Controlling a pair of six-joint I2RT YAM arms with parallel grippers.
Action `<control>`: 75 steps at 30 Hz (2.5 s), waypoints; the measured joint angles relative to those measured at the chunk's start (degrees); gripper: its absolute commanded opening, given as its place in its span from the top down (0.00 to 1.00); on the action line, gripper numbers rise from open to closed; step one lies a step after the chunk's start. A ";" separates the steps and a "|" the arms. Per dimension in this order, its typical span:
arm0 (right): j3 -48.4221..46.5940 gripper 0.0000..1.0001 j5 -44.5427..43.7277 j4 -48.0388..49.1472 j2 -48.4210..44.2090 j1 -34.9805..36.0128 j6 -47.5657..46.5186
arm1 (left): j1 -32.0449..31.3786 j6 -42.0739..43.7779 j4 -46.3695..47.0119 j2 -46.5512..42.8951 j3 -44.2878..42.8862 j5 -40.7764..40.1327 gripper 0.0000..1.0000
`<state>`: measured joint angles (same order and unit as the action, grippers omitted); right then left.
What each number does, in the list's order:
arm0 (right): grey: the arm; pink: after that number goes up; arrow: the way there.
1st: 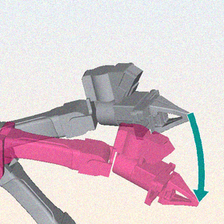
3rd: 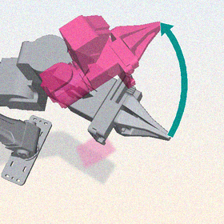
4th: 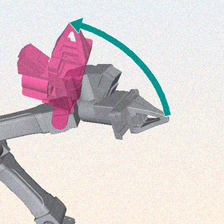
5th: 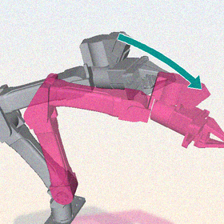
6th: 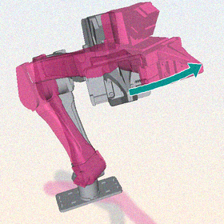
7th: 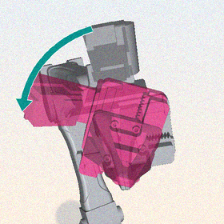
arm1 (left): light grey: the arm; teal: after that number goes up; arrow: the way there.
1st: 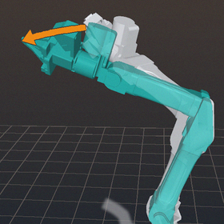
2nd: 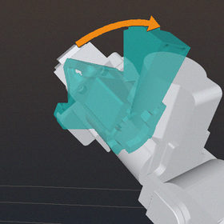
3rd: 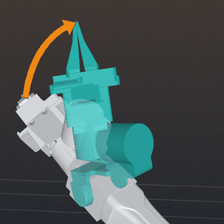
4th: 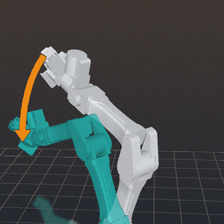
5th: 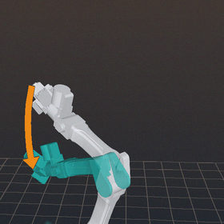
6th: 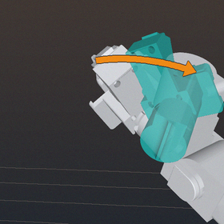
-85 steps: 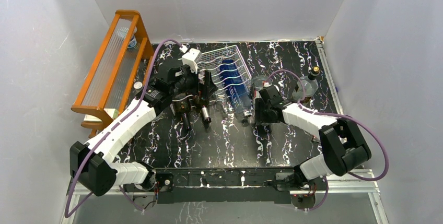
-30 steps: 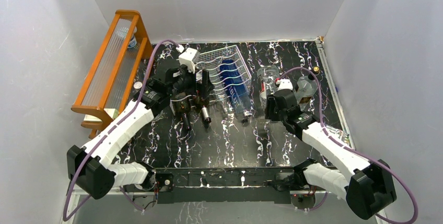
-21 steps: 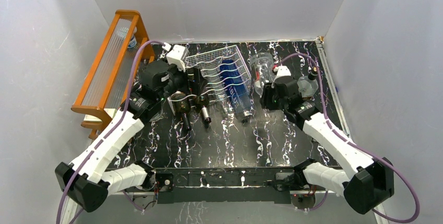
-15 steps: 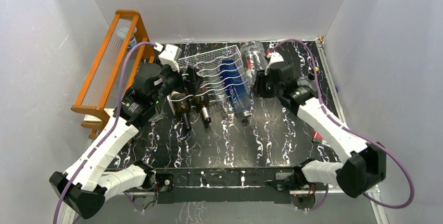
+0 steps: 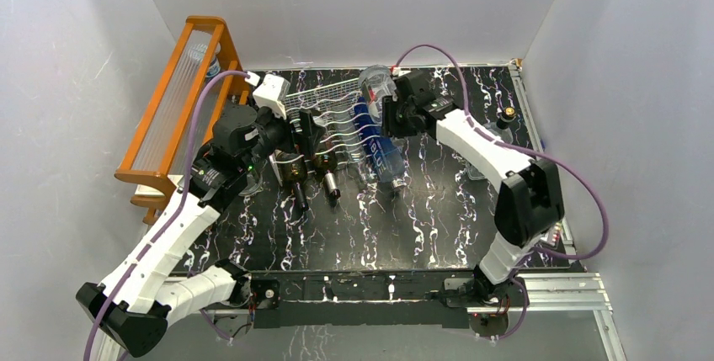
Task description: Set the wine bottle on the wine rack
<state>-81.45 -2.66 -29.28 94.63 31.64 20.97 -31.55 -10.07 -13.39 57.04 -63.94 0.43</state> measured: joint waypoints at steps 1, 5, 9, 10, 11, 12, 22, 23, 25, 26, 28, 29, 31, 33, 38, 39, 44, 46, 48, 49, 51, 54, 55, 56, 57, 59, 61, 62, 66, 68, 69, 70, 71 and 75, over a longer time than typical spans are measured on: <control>-1.14 1.00 0.02 -0.70 1.31 0.07 -0.13 | 0.00 0.02 -0.11 0.00 0.00 0.00 0.02; -6.14 1.00 -0.13 -1.95 6.43 0.63 -0.39 | 0.00 0.00 -0.37 0.00 0.00 0.04 0.02; -9.05 1.00 -0.13 -3.04 9.22 0.66 -0.57 | 0.00 0.02 -0.42 0.00 0.00 0.13 0.02; -9.99 1.00 -0.15 -3.37 10.03 0.66 -0.61 | 0.00 0.02 -0.42 0.00 0.00 0.17 0.02; -10.69 1.00 -0.15 -3.43 10.80 0.66 -0.66 | 0.00 0.07 -0.44 0.00 0.00 0.20 0.02; -11.10 1.00 -0.17 -3.74 11.39 0.66 -0.72 | 0.00 0.09 -0.50 0.00 0.00 0.20 0.02; -13.84 0.71 -1.09 -6.78 12.76 0.85 -1.29 | 0.00 0.28 -0.63 0.13 0.00 0.48 0.02; -14.38 0.65 -1.29 -7.37 13.03 0.92 -1.31 | 0.00 0.28 -0.66 0.20 0.00 0.50 0.02; -15.02 0.53 -1.77 -8.00 13.33 1.05 -1.42 | 0.00 0.28 -0.66 0.31 0.00 0.63 0.02; -15.10 0.48 -2.01 -8.15 13.38 1.11 -1.46 | 0.00 0.28 -0.70 0.37 0.00 0.66 0.02; -15.10 0.41 -2.86 -8.09 13.38 1.16 -1.42 | 0.00 0.33 -0.83 0.46 0.00 0.68 0.02; -15.15 0.37 -3.65 -7.65 13.38 1.11 -1.38 | 0.00 0.39 -0.83 0.50 0.00 0.68 0.02; -15.32 0.30 -5.09 -7.50 13.31 0.90 -1.49 | 0.00 0.46 -0.87 0.55 -0.02 0.70 0.02; -15.32 0.24 -6.21 -7.78 13.09 0.76 -1.60 | 0.00 0.46 -0.96 0.57 -0.09 0.72 0.02; -15.30 0.21 -7.74 -6.95 11.21 0.83 -1.57 | 0.00 0.63 -1.25 0.76 -0.35 0.85 0.02; -15.30 0.21 -7.87 -6.62 10.62 0.83 -1.55 | 0.00 0.66 -1.29 0.90 -0.44 0.87 0.02; -15.30 0.21 -9.38 -2.95 1.90 0.57 -1.44 | 0.00 0.92 -1.51 1.53 -0.72 0.94 0.02; -15.08 0.20 -10.08 -2.25 -2.01 0.57 -1.53 | 0.00 0.92 -1.51 1.53 -0.72 1.07 0.02; -13.22 0.15 -11.67 -2.34 -6.08 0.59 -1.77 | 0.00 0.90 -1.51 1.53 -0.72 1.25 0.02; -11.45 0.11 -14.84 -3.17 -12.48 0.57 -2.54 | 0.00 0.87 -1.49 1.53 -0.72 1.53 0.02; -10.25 0.04 -23.02 -5.51 -18.14 0.31 -5.27 | 0.00 0.83 -1.07 1.53 -0.72 1.99 0.02; -9.09 0.02 -32.26 -8.79 -23.17 -2.01 -7.91 | 0.00 0.61 -0.28 1.53 -0.72 2.60 0.02; -8.59 0.02 -34.18 -9.27 -24.06 -3.28 -8.44 | 0.00 0.57 -0.28 1.53 -0.72 2.73 0.02; -8.24 0.02 -35.28 -9.75 -24.59 -4.20 -8.85 | 0.00 0.52 -0.31 1.53 -0.72 2.86 0.02; -7.50 0.02 -36.72 -10.29 -25.29 -6.21 -9.25 | 0.00 0.48 -0.31 1.57 -0.72 3.02 0.02; -6.69 0.02 -37.70 -10.99 -25.73 -9.42 -9.42 | 0.00 0.44 -0.33 1.64 -0.72 3.19 0.02; -5.62 0.03 -37.57 -11.21 -25.77 -13.51 -9.40 | 0.00 0.44 -0.31 1.68 -0.72 3.23 0.02; -4.63 0.05 -37.18 -11.17 -25.79 -15.74 -9.29 | 0.00 0.42 -0.31 1.70 -0.72 3.28 0.02; 0.68 0.13 -35.04 -11.54 -25.92 -21.70 -8.00 | 0.00 0.42 -0.31 1.79 -0.72 3.50 0.02; 3.30 0.18 -33.20 -11.72 -26.10 -22.67 -7.19 | 0.00 0.39 -0.22 1.99 -0.72 3.52 0.02; 4.63 0.20 -31.95 -11.74 -26.27 -23.06 -6.78 | 0.00 0.39 -0.13 2.16 -0.72 3.58 0.02; 5.95 0.22 -30.51 -11.80 -26.49 -23.45 -6.45 | 0.00 0.39 -0.04 2.36 -0.72 3.67 0.02; 6.84 0.23 -29.33 -11.89 -26.64 -23.67 -6.19 | 0.00 0.37 0.04 2.64 -0.72 3.76 0.02; 7.82 0.33 -25.38 -12.00 -26.67 -24.30 -5.90 | 0.00 0.37 0.04 3.67 -0.72 4.13 0.02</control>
<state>-73.63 -28.03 -41.28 67.96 7.33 15.07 -31.55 -9.69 -13.34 60.71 -64.66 4.56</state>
